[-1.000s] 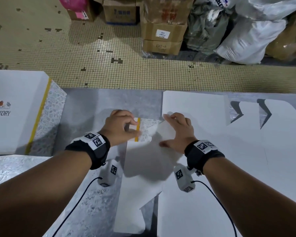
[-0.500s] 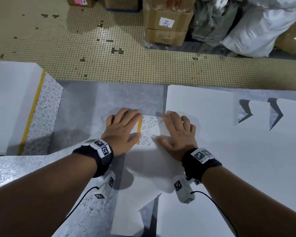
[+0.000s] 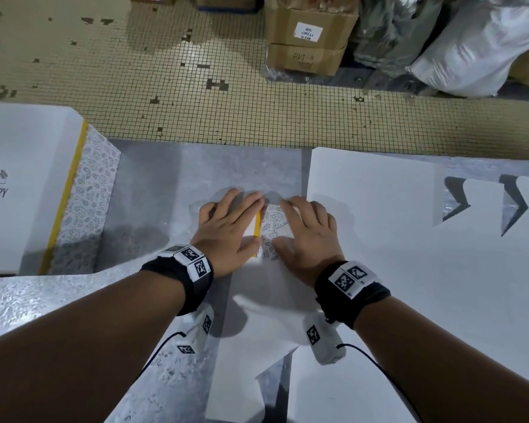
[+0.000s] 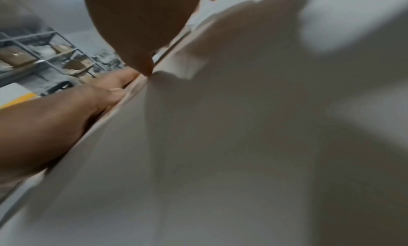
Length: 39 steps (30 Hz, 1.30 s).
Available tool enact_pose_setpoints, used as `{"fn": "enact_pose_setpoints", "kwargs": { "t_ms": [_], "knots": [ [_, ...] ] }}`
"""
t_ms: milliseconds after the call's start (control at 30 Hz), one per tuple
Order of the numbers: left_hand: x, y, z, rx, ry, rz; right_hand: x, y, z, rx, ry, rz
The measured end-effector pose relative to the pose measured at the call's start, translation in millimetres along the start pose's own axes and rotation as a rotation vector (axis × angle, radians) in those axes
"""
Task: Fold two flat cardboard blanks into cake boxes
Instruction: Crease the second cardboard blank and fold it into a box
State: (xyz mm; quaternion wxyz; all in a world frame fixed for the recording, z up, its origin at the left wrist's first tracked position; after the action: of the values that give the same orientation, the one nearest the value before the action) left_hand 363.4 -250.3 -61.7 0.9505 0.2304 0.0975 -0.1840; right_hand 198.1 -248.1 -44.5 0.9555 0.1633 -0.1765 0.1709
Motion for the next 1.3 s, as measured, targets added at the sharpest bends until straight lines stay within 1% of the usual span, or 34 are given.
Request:
{"fn": "enact_pose_setpoints", "kwargs": {
  "t_ms": [67,233,300,367,433,567,700,800,867,967,1067,1167,1300],
  "knots": [
    [0.6,-0.7,1.7,0.000,0.037,-0.006,5.6,-2.6,-1.2,-0.003,-0.026,0.012],
    [4.3,-1.0,7.3,0.022,0.212,-0.017,8.2,-5.6,0.6,0.073,-0.024,-0.008],
    [4.1,-1.8,16.3,0.046,0.240,-0.034,10.6,-6.4,4.6,0.100,-0.012,-0.002],
    [1.2,-4.2,30.2,0.032,0.246,-0.050,11.9,-7.2,7.5,0.148,0.025,0.004],
    [-3.7,-5.7,39.1,0.025,0.215,-0.036,13.7,-6.6,8.4,0.176,0.071,0.011],
    [-12.2,-2.2,33.9,0.095,0.157,0.013,15.9,-4.5,3.3,0.175,0.117,-0.005],
    [-13.7,-0.4,33.9,0.122,0.079,0.027,18.7,-5.4,3.7,0.180,0.122,-0.009],
    [-15.9,0.6,34.5,0.138,0.048,0.039,18.3,-5.1,6.6,0.183,0.079,0.002],
    [-17.7,2.9,31.2,0.126,0.067,0.052,14.4,-1.9,10.4,0.173,0.016,-0.005],
    [-19.7,4.4,28.0,0.104,0.064,0.068,3.0,9.9,11.6,0.170,0.007,-0.077],
    [-23.3,3.2,28.6,0.120,-0.013,0.075,-3.7,16.2,8.2,0.180,0.013,-0.119],
    [-27.3,2.8,30.2,0.124,-0.048,0.096,-1.4,11.7,12.0,0.183,0.007,-0.119],
    [-28.6,0.2,34.4,0.144,-0.028,0.121,-3.2,11.5,14.0,0.216,-0.007,-0.099]
  ]
}}
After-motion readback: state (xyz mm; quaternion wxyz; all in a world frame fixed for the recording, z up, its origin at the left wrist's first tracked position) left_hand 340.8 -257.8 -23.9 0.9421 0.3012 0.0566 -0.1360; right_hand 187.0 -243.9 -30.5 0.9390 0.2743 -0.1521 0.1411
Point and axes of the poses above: each hand's wrist, its own y-axis away from the middle knuckle, its own z-axis out of the back of the hand, x = y × z, the point moved 6 cm from there along -y, towards the middle knuckle, and after that the axes turned 12 degrees about x, right-handed, at the moved point
